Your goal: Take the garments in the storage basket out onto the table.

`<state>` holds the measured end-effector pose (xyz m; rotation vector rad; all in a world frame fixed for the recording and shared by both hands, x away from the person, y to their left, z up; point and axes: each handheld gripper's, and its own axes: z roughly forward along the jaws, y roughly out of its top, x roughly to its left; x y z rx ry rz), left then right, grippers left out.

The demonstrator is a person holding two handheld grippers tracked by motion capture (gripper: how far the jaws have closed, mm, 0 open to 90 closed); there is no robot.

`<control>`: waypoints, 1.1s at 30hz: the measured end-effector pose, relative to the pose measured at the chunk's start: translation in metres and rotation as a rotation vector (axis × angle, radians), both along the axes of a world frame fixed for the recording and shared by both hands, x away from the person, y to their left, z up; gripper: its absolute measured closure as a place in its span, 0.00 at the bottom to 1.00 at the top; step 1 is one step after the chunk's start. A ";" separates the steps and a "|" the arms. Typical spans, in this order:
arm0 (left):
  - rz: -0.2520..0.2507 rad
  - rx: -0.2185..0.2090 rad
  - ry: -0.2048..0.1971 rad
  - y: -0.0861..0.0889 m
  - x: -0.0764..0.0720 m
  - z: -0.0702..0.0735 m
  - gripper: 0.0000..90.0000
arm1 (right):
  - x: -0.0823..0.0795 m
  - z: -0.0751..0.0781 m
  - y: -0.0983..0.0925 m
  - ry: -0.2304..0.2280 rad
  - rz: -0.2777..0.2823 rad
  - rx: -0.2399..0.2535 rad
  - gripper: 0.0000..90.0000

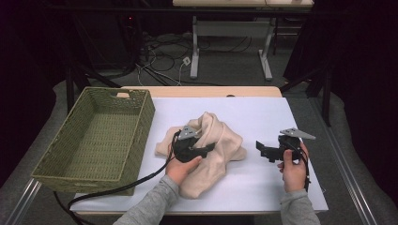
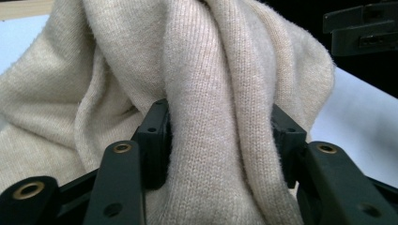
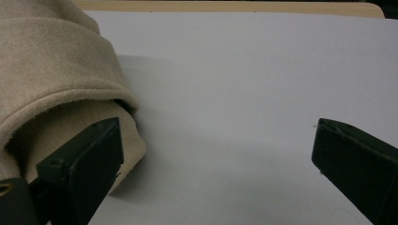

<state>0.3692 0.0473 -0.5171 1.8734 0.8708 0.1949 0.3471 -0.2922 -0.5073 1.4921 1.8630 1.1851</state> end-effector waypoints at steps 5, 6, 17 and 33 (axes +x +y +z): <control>0.011 -0.020 0.015 0.004 -0.001 0.001 0.42 | -0.001 0.000 0.000 -0.004 -0.003 -0.008 0.03; 0.011 -0.013 0.010 0.005 -0.002 0.002 0.38 | -0.001 0.000 0.000 -0.004 -0.004 -0.007 0.03; 0.019 0.041 -0.056 0.007 -0.016 0.015 0.06 | -0.001 0.000 0.000 -0.007 -0.008 -0.008 0.03; 0.063 0.174 -0.139 0.027 -0.033 0.051 0.00 | 0.002 0.001 0.002 -0.011 0.000 -0.012 0.03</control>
